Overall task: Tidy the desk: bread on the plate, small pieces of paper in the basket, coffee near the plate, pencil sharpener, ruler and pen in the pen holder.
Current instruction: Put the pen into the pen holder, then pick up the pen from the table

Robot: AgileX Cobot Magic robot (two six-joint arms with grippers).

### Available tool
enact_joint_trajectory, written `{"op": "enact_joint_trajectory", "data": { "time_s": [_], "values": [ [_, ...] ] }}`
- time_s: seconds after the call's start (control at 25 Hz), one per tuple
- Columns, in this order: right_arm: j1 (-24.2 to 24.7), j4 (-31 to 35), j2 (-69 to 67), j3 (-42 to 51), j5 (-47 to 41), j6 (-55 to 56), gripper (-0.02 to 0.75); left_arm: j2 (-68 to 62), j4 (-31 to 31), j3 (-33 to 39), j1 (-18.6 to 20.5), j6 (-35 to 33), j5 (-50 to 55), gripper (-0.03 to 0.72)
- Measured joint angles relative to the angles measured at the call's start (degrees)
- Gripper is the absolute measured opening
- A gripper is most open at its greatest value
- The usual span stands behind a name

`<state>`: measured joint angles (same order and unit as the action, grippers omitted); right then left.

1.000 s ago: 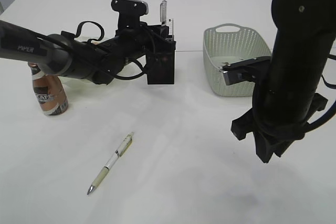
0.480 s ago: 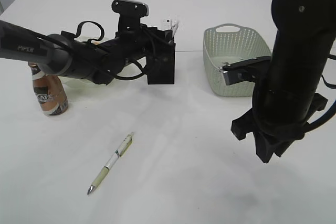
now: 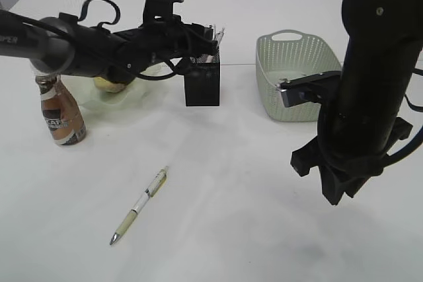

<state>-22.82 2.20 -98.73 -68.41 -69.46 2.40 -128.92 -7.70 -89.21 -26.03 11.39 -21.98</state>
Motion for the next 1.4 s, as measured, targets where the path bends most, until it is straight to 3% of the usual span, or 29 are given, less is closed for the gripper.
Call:
{"op": "enact_joint_trajectory", "data": {
  "time_s": [0.44, 1.0, 1.16, 1.4],
  "values": [
    [0.00, 0.00, 0.00, 0.00, 0.00, 0.09, 0.237, 13.01, 0.08, 0.00, -0.48, 0.00, 30.01, 0.338],
    [0.00, 3.59, 0.00, 0.00, 0.00, 0.29, 0.237, 22.65, 1.72, -0.13, -3.81, 0.00, 84.50, 0.336],
    [0.00, 4.84, 0.00, 0.00, 0.00, 0.34, 0.237, 22.29, 3.14, -0.13, -3.89, 0.00, 91.16, 0.334],
    [0.00, 4.93, 0.00, 0.00, 0.00, 0.43, 0.237, 18.35, 9.79, -0.24, -4.17, -3.50, 91.83, 0.332]
  ]
}}
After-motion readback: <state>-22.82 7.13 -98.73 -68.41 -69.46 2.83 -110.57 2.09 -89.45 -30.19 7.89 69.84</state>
